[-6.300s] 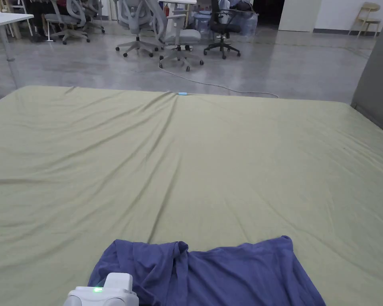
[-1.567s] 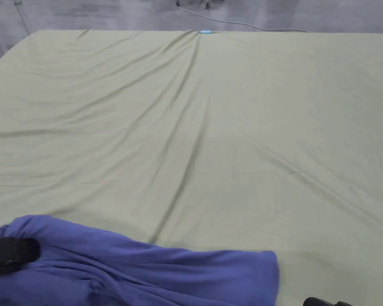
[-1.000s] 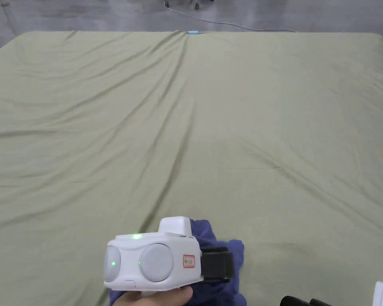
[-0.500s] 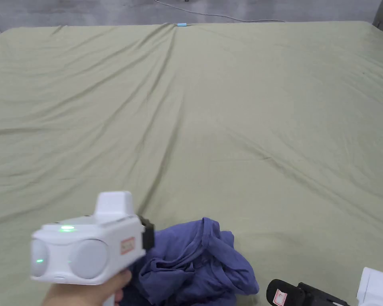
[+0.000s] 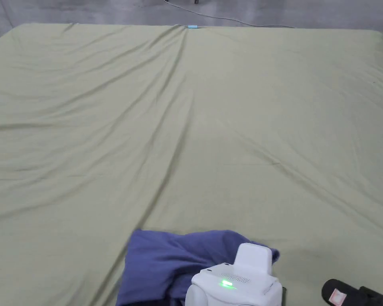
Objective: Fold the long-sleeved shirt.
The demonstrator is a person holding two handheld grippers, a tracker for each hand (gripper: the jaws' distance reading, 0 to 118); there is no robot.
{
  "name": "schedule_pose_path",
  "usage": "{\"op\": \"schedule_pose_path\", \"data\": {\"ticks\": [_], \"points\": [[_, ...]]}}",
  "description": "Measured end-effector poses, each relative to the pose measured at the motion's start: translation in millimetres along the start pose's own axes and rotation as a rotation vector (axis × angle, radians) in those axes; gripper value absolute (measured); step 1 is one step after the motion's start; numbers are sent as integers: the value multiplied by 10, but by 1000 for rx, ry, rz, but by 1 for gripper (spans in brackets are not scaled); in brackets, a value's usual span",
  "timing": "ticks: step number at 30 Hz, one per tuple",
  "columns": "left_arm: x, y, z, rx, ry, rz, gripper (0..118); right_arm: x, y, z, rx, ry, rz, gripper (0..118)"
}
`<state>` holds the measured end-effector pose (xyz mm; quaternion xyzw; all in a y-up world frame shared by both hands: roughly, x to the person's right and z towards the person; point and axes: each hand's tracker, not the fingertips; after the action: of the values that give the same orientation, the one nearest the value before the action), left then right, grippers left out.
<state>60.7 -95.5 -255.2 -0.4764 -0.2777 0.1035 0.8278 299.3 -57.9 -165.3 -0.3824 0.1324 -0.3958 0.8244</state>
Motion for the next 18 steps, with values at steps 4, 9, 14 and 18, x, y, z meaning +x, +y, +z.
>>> {"op": "schedule_pose_path", "data": {"ticks": [4,9,14,18], "points": [[-275,24,425,14,-226,167,3,-116,114,10,85,45,-6,3],[-1261,100,1237,174,-76,292,3,-510,118,-478,-27,67,66,3],[-1998,76,1639,184,190,298,3,-704,38,-1401,-244,-52,118,3],[-2251,-8,1596,128,223,377,3,-526,-144,-2050,-442,-401,157,3]]}}
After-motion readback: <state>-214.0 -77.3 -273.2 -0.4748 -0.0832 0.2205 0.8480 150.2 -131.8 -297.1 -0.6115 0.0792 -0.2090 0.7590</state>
